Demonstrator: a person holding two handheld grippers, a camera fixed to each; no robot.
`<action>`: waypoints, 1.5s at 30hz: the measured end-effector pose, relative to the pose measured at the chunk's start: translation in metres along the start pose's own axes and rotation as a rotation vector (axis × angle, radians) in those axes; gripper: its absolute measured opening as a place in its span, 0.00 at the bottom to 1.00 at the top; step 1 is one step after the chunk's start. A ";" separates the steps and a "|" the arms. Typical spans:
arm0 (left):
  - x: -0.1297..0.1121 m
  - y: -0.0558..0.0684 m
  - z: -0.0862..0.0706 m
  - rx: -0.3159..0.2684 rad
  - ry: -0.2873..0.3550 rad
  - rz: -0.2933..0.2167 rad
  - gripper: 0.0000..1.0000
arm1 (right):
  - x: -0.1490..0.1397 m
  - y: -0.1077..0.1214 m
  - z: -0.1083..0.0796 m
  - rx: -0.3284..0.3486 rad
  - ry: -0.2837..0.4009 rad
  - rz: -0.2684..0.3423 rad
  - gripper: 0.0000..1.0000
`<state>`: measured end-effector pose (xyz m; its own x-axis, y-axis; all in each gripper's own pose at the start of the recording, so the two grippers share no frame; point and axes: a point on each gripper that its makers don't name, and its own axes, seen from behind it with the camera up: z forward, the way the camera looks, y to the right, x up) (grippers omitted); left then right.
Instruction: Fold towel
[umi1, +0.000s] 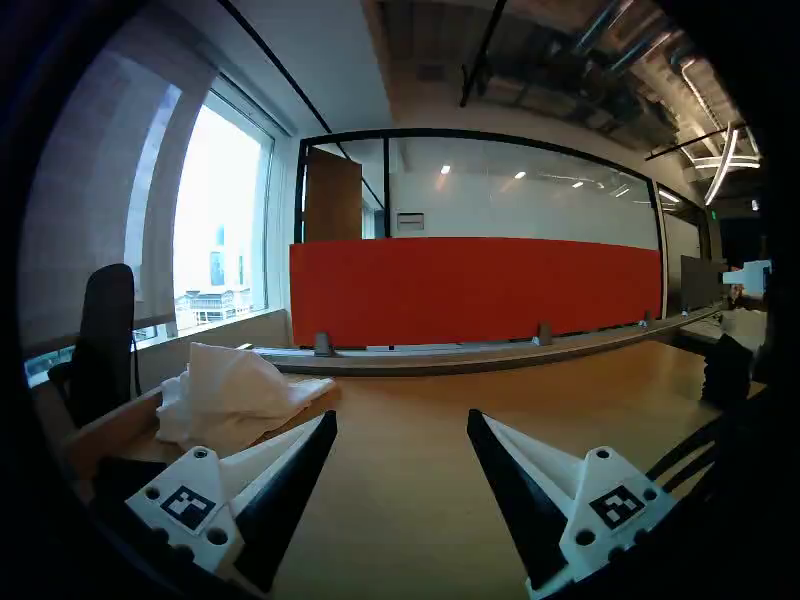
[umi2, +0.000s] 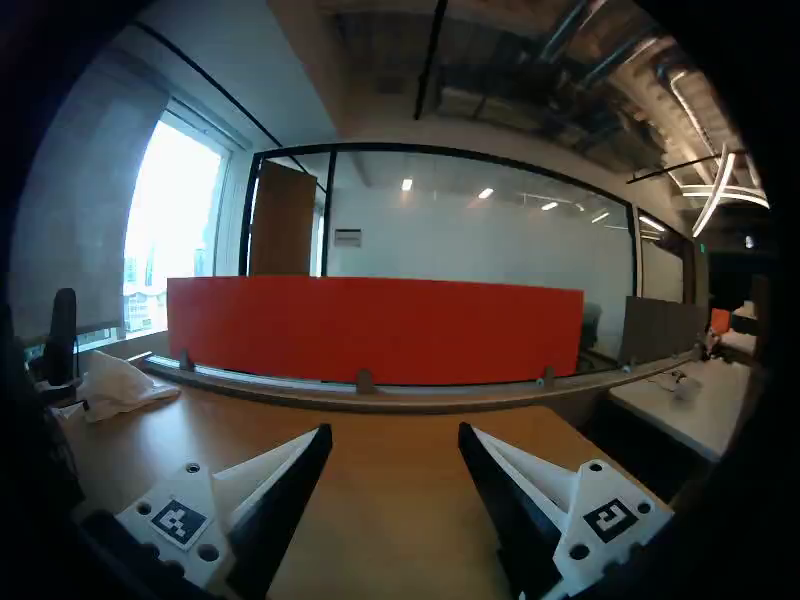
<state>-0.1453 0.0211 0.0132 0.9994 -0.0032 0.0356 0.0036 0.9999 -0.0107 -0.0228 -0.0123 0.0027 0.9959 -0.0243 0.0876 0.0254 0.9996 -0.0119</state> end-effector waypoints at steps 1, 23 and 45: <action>-0.002 0.001 0.000 0.002 0.004 0.004 0.97 | -0.001 0.000 0.000 0.001 -0.001 0.000 0.97; -0.050 -0.004 0.004 0.024 0.027 0.009 0.97 | -0.005 0.018 -0.002 -0.025 0.033 -0.002 0.98; -0.050 -0.009 -0.001 0.039 0.050 -0.021 0.97 | -0.012 0.024 0.002 -0.029 0.030 0.012 0.98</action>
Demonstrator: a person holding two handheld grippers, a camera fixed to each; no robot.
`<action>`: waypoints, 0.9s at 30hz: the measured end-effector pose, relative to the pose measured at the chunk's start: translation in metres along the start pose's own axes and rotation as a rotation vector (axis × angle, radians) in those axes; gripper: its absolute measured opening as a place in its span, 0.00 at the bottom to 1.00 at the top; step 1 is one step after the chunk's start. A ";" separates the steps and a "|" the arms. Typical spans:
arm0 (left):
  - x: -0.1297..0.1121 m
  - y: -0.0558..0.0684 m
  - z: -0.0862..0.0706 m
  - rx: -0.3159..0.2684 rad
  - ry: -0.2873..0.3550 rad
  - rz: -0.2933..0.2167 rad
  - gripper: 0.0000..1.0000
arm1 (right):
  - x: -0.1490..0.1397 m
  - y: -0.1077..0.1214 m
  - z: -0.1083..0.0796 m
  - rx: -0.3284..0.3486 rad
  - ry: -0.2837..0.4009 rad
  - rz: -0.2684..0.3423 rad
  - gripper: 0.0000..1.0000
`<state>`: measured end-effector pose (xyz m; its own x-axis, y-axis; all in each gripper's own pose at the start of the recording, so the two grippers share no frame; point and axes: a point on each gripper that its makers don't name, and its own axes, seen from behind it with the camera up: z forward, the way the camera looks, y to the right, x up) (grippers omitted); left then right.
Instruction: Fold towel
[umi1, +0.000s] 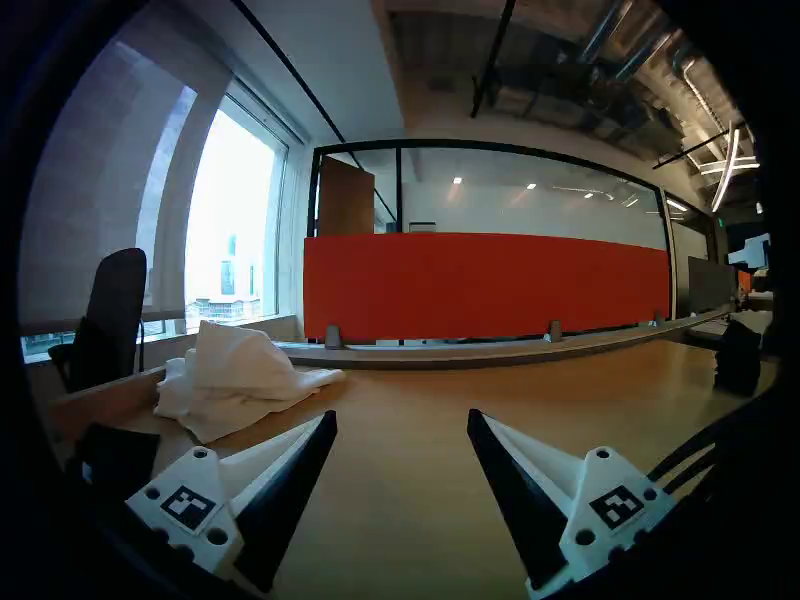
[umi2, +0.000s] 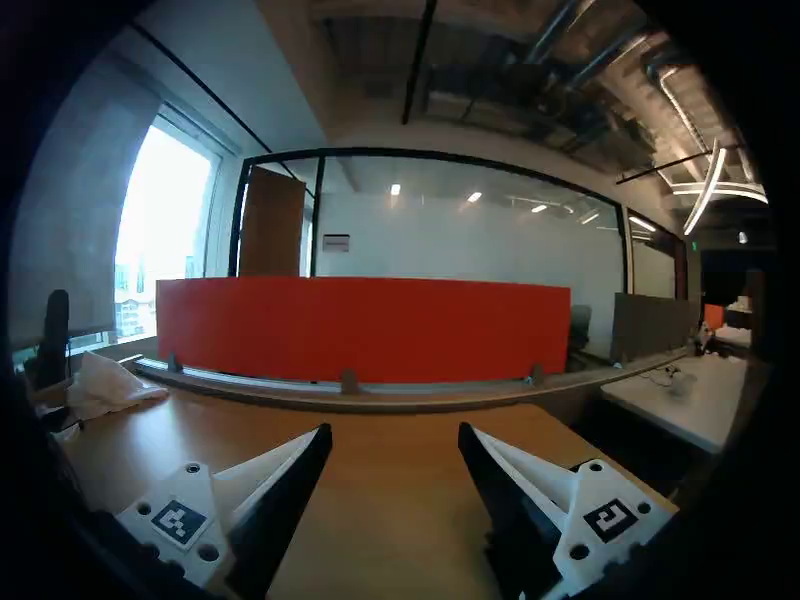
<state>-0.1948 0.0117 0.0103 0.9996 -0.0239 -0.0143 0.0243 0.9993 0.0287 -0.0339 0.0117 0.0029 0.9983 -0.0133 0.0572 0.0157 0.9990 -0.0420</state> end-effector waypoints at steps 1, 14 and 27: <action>0.000 0.000 0.000 0.000 0.000 -0.001 0.97 | -0.001 -0.001 0.001 0.003 0.001 -0.001 0.98; 0.000 0.000 0.000 0.000 0.000 -0.001 0.97 | -0.016 0.001 0.009 0.011 0.040 -0.025 0.98; -0.001 0.000 0.000 0.000 0.000 -0.001 0.97 | -0.064 0.011 0.006 0.010 0.049 0.010 0.99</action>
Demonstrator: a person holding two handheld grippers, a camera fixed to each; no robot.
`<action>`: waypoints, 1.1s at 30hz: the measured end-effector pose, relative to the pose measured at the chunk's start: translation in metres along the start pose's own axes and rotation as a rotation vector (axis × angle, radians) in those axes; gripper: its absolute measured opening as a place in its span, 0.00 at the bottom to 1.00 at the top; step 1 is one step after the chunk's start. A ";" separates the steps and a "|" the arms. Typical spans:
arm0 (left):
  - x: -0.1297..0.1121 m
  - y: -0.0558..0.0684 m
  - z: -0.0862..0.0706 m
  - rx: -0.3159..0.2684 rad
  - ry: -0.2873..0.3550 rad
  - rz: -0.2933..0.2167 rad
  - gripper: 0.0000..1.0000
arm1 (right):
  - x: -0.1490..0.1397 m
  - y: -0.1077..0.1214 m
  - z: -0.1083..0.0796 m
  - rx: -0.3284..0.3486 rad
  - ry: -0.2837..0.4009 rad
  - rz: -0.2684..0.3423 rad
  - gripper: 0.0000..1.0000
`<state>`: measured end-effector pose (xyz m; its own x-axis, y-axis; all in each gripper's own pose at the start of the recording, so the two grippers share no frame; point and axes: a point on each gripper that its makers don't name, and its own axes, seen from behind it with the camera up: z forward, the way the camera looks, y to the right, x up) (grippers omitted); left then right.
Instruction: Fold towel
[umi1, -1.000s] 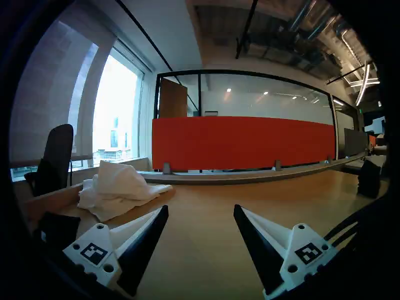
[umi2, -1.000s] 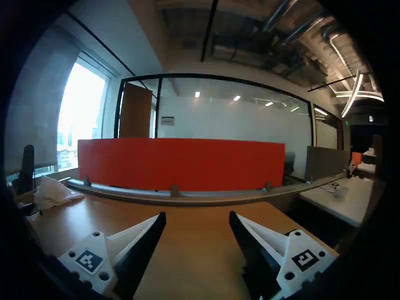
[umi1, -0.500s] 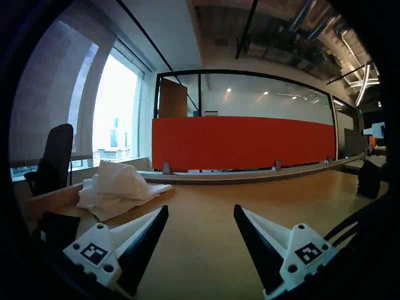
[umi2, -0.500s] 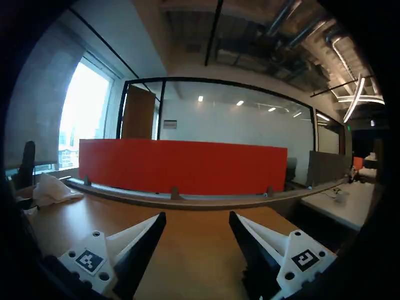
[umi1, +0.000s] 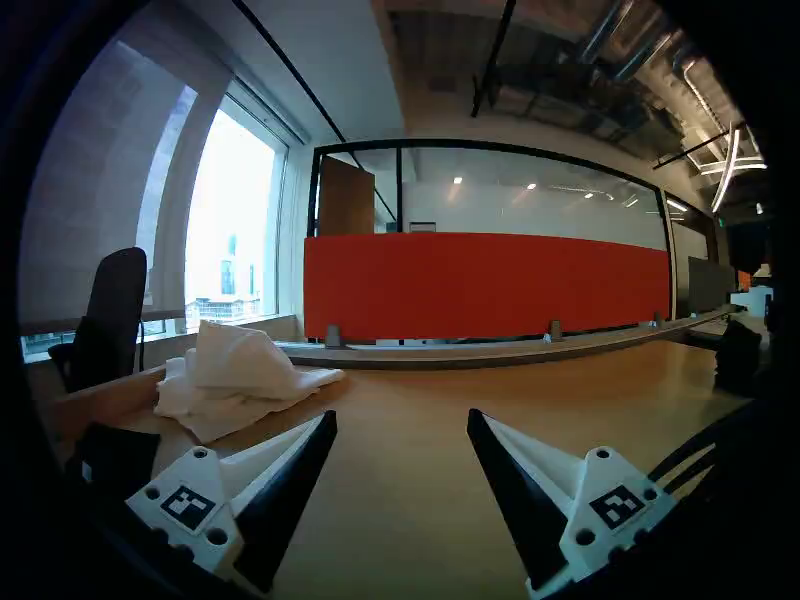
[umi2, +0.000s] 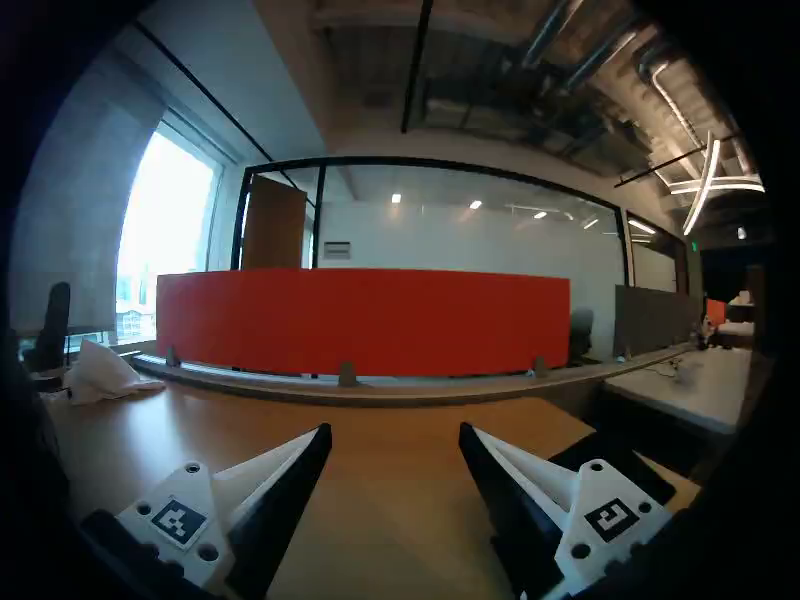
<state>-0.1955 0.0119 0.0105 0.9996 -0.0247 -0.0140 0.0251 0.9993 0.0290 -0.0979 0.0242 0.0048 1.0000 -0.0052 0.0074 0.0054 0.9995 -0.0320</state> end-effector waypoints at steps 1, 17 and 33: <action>0.000 0.000 0.000 0.000 0.000 0.000 0.97 | -0.004 -0.001 -0.001 0.004 -0.001 0.000 0.99; 0.000 0.000 0.000 0.000 0.000 0.000 0.97 | -0.043 0.009 -0.007 -0.016 -0.016 0.034 0.99; 0.000 0.000 0.000 0.000 0.000 0.000 0.97 | -0.058 0.000 -0.001 0.014 -0.024 0.056 0.99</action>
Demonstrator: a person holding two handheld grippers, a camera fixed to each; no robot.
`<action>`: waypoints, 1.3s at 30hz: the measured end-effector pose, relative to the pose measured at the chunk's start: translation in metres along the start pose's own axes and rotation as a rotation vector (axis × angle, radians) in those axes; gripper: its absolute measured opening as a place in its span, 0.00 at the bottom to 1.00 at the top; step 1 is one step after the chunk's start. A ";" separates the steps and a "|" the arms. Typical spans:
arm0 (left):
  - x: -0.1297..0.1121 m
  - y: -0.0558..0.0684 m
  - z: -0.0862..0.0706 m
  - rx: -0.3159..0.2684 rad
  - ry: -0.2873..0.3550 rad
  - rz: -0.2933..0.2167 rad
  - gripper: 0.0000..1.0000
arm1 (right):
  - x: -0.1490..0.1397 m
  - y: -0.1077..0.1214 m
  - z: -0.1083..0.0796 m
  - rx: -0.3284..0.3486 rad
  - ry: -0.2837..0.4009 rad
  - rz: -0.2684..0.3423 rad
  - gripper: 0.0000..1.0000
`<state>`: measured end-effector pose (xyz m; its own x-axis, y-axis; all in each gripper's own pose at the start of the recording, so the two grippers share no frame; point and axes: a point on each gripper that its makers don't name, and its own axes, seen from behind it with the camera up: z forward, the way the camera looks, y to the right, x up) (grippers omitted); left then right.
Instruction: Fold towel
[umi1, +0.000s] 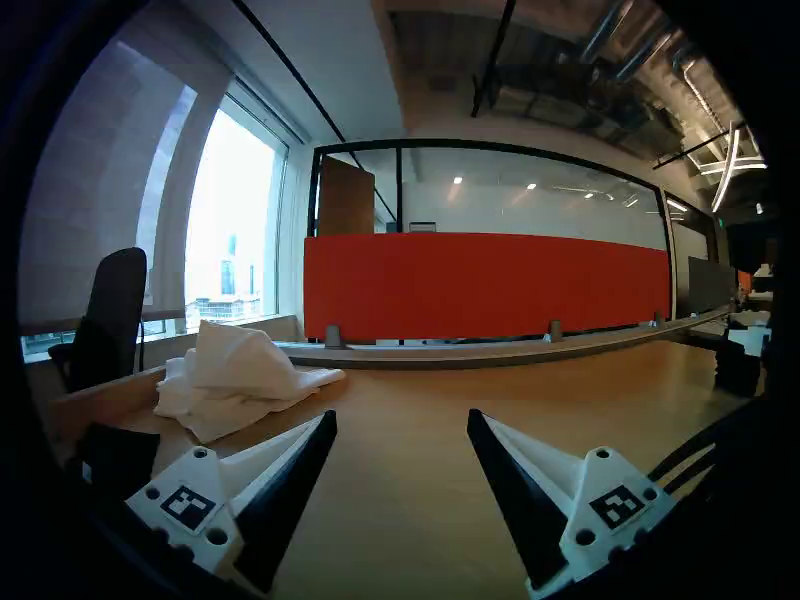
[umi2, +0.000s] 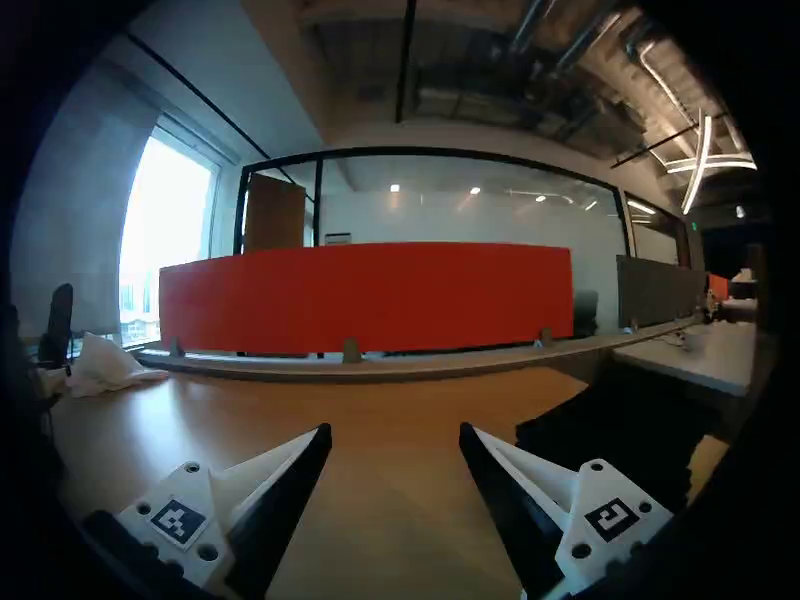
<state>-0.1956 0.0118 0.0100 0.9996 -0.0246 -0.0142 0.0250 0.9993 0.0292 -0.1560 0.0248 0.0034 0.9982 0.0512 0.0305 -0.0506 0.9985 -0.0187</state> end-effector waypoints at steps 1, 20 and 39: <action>0.000 0.000 0.000 0.000 0.000 0.000 0.97 | -0.001 -0.001 0.000 0.003 -0.001 0.003 0.99; 0.000 0.000 0.000 0.000 0.000 0.000 0.97 | -0.002 -0.010 -0.005 0.013 0.016 -0.038 0.99; 0.000 0.000 0.000 0.000 0.000 0.000 0.97 | 0.000 -0.015 -0.006 0.029 0.018 -0.040 0.99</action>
<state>-0.1955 0.0122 0.0101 0.9996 -0.0246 -0.0143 0.0250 0.9993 0.0291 -0.1549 0.0100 -0.0026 0.9999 0.0116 0.0124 -0.0117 0.9999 0.0110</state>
